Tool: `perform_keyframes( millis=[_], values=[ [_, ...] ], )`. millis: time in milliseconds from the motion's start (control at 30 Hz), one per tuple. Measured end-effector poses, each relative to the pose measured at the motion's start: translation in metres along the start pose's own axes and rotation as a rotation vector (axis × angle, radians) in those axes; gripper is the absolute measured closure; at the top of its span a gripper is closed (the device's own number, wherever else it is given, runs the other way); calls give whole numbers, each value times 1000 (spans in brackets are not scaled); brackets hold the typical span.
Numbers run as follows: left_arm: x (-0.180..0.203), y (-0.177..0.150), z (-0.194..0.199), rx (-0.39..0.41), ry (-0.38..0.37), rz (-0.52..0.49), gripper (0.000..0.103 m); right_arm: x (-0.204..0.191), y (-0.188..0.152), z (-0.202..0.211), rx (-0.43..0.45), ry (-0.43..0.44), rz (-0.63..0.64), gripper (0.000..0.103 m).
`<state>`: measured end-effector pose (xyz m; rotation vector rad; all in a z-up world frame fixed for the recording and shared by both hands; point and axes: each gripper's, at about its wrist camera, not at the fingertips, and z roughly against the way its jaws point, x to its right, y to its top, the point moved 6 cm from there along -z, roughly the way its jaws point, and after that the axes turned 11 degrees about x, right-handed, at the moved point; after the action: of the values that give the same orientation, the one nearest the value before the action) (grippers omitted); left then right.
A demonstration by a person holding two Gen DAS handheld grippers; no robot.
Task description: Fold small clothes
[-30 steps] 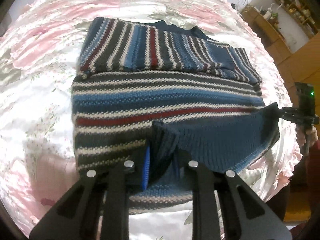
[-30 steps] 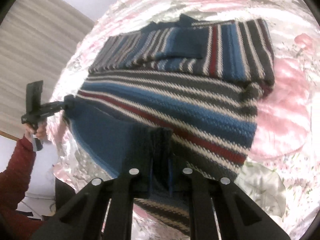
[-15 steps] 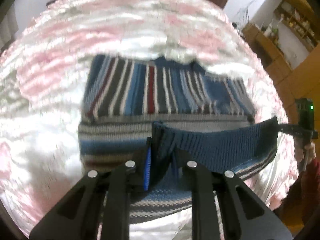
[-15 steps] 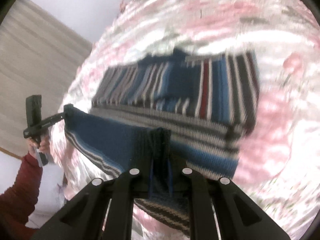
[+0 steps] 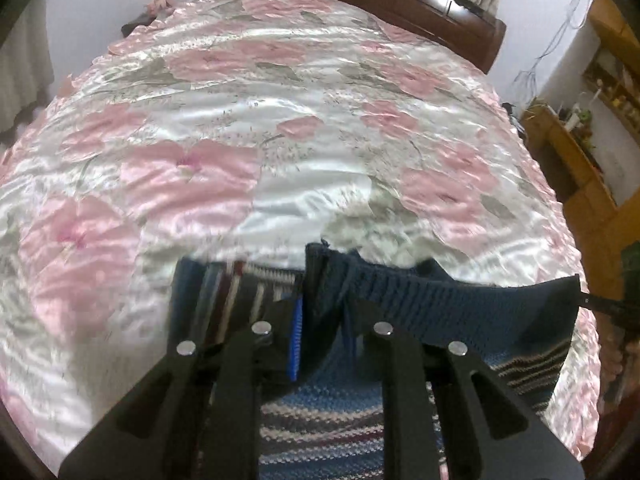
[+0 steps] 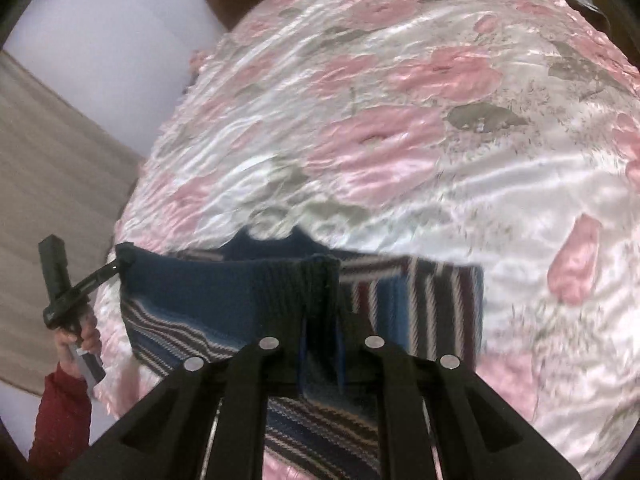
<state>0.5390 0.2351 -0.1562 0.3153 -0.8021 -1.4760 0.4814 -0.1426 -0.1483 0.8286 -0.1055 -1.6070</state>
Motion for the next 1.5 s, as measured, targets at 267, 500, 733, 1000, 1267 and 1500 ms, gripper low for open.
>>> perform_keyframes(
  millis=[267,500,733,1000,1267,1500],
  values=[
    [-19,-27,-78,-82,89,-6,88,31,0,-76,-61,-102,8,92],
    [-40,-55,-114,-138,167,-9,81,61,-19,-115,-117,-160,-43,91],
    [-41,-55,-91,-121,210,-35,52,63,-28,-101,-100,-175,-50,71],
    [-48,-84,4,-37,249,-42,43,44,-76,-8,-89,-93,33,57],
    [-23,-161,44,-150,197,-49,41,45,-166,33,-174,-142,83,55],
    [-15,-180,35,-186,204,-48,40,41,-187,29,-201,-113,61,86]
  ],
)
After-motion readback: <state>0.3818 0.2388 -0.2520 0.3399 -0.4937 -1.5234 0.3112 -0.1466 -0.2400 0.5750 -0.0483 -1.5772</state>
